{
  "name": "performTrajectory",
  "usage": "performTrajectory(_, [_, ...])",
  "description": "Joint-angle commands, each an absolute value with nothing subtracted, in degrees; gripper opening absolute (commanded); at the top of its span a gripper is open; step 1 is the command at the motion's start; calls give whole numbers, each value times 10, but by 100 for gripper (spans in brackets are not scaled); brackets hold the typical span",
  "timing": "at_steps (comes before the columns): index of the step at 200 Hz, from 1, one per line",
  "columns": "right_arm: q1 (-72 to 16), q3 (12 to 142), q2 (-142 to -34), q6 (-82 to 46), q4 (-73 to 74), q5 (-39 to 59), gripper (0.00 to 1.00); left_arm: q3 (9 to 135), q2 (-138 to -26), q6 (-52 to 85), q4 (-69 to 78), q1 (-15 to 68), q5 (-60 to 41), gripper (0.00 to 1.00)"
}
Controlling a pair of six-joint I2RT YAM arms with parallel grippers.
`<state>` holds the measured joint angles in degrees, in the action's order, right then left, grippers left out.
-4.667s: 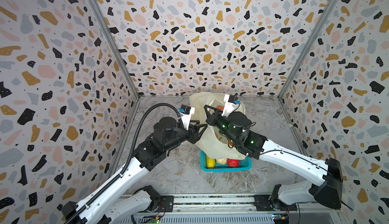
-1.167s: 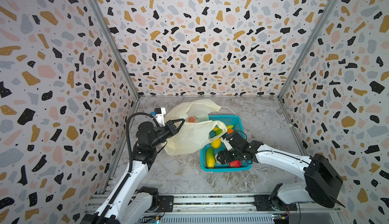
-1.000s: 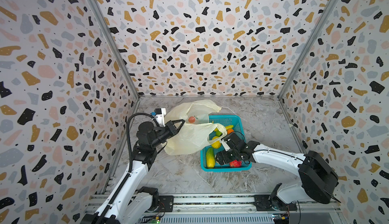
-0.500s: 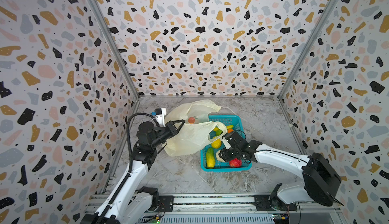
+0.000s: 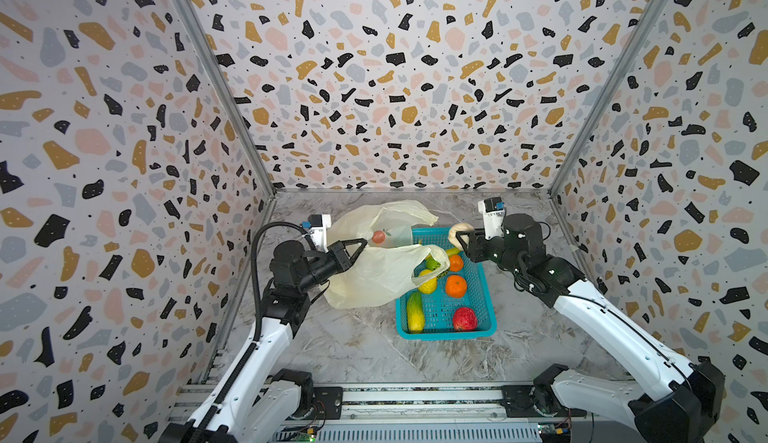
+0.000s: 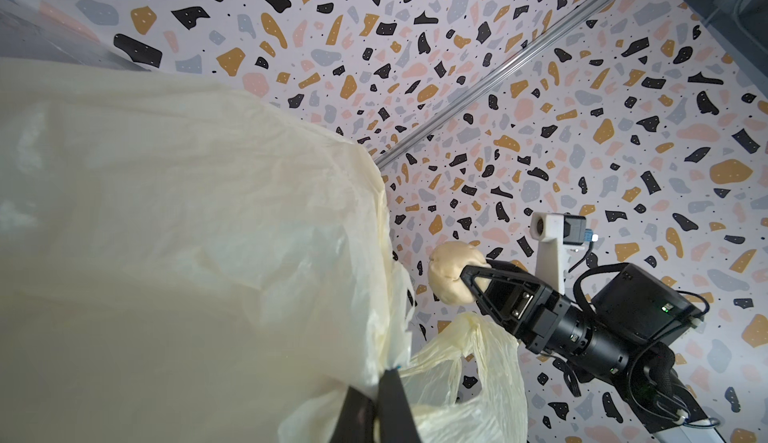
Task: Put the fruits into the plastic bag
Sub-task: 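Carry the cream fruit into the bag mouth with the right gripper and release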
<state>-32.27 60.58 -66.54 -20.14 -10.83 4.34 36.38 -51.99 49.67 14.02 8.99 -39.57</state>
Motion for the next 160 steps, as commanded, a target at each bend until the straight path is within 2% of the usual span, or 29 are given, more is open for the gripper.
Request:
performTrajectory(1, [-335, 639, -708, -185, -37, 138, 22, 372, -503, 467, 148, 86, -401, 0])
performTrajectory(28, [-391, 674, -773, -165, -2, 209, 22, 357, -493, 460, 161, 86, -394, 0])
performTrajectory(59, [-451, 723, -850, -146, -4, 244, 22, 339, -484, 449, 170, 86, -386, 0])
performTrajectory(125, [-480, 775, -966, -183, 24, 273, 27, 305, -482, 458, 217, 88, -407, 0])
performTrajectory(150, [-481, 776, -990, -201, 38, 276, 33, 298, -487, 458, 223, 91, -405, 0])
performTrajectory(154, [-481, 777, -993, -203, 39, 276, 35, 298, -488, 458, 223, 92, -405, 0])
performTrajectory(160, [-480, 777, -997, -205, 38, 279, 45, 296, -489, 458, 222, 92, -405, 0])
